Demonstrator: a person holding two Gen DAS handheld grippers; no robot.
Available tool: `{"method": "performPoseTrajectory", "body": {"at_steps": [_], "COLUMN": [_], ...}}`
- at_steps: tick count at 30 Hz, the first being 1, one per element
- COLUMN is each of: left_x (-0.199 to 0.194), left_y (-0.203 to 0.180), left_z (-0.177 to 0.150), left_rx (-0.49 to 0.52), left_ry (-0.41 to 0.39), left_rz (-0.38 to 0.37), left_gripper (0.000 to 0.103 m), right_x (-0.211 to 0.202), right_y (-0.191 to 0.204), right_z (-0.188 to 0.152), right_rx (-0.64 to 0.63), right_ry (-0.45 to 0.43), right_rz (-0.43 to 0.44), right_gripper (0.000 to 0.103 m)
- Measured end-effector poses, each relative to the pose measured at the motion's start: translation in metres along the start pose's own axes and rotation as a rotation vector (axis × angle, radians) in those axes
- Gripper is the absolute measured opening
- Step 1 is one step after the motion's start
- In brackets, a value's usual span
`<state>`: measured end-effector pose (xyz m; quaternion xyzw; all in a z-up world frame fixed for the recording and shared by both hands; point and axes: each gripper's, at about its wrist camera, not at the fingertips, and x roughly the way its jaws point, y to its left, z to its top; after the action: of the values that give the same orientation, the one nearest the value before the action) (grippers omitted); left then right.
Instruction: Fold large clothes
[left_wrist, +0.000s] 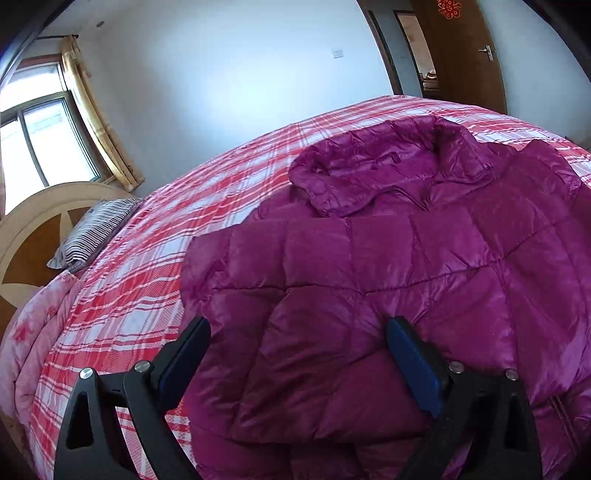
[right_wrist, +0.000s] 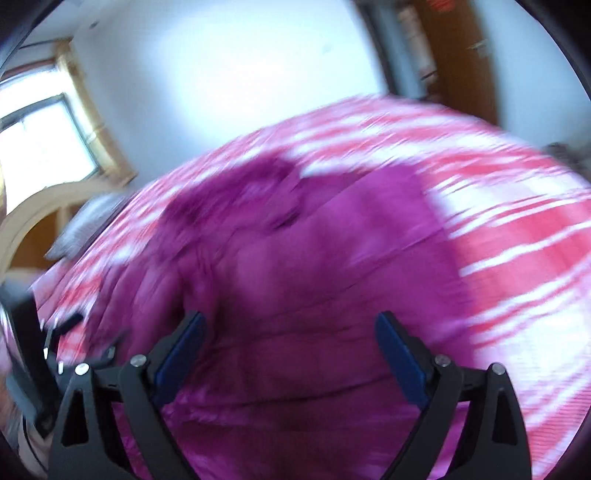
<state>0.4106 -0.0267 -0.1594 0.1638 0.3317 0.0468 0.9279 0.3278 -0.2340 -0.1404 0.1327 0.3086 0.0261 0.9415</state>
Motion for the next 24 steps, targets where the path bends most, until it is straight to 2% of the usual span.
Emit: {"method": "performPoseTrajectory", "body": {"at_steps": [2,3,5,9,10,12,14,16,18,19,21,24], "left_x": [0.003,0.003,0.003,0.0,-0.003,-0.014,-0.024,-0.029,-0.028,-0.028,-0.028,-0.029], "left_y": [0.005,0.006,0.006,0.011,0.016,0.037,0.063,0.092,0.12,0.132,0.15,0.146], "left_z": [-0.001,-0.002,-0.002,-0.002,-0.003,-0.006,-0.01,-0.011,-0.006,-0.002,0.006,0.025], "left_rx": [-0.008,-0.012,-0.02,-0.042,-0.064,-0.15,-0.228,-0.281,-0.348,-0.388,-0.478,-0.513], "left_ry": [0.005,0.006,0.005,-0.004,-0.015,-0.048,-0.083,-0.105,-0.112,-0.115,-0.122,-0.153], "left_rz": [-0.01,-0.015,-0.021,-0.03,-0.035,-0.047,-0.041,0.015,0.09,0.104,0.082,0.003], "left_gripper": [0.097,0.097,0.097,0.097,0.097,0.097,0.097,0.097,0.097,0.097,0.097,0.097], "right_x": [-0.019,-0.025,-0.028,-0.007,0.002,0.018,0.038,0.047,0.048,0.044,0.047,0.047], "right_y": [0.0,0.006,0.026,0.075,0.088,0.099,0.099,0.097,0.093,0.087,0.087,0.091], "right_z": [0.01,0.015,0.021,0.014,0.008,-0.002,-0.015,-0.027,-0.037,-0.037,-0.037,-0.037], "right_rx": [0.021,0.014,-0.04,-0.151,-0.18,-0.207,-0.227,-0.261,-0.29,-0.281,-0.281,-0.294], "right_ry": [-0.06,-0.079,-0.077,0.018,0.051,0.101,0.148,0.176,0.181,0.18,0.185,0.187], "right_rz": [-0.045,-0.037,-0.019,0.121,0.153,0.161,0.108,0.068,0.068,0.078,0.077,0.071], "right_gripper": [0.089,0.082,0.073,0.052,0.05,0.039,0.037,0.036,0.036,0.036,0.036,0.038]}}
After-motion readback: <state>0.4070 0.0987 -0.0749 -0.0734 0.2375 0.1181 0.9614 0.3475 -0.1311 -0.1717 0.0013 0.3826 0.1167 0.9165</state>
